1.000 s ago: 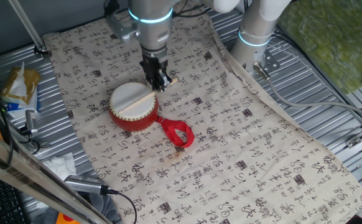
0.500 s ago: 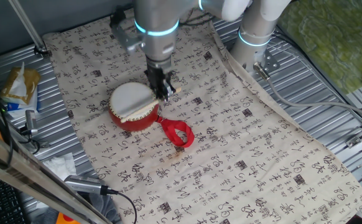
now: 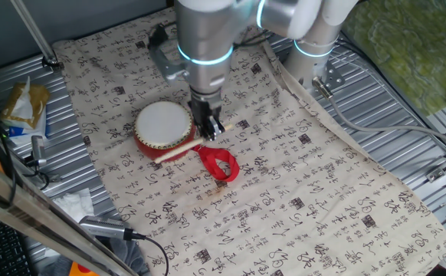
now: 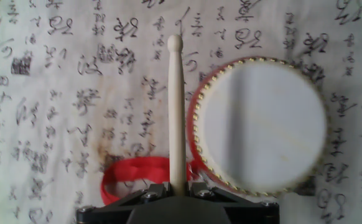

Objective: Play the drum

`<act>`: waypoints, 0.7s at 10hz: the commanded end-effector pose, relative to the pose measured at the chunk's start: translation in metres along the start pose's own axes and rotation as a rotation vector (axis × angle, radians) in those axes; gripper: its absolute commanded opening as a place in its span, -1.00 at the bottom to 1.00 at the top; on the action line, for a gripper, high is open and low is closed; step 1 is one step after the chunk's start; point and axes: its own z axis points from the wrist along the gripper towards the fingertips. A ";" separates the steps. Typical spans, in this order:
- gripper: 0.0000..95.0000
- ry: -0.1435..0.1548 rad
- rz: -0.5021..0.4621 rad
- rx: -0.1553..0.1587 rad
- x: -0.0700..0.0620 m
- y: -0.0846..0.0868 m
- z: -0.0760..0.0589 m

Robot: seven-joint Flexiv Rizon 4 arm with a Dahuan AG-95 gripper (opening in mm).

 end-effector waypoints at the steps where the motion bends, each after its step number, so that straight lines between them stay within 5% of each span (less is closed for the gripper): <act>1: -1.00 -0.014 0.029 -0.001 0.001 0.011 0.005; 7: -1.00 0.013 0.030 -0.005 0.000 0.014 0.006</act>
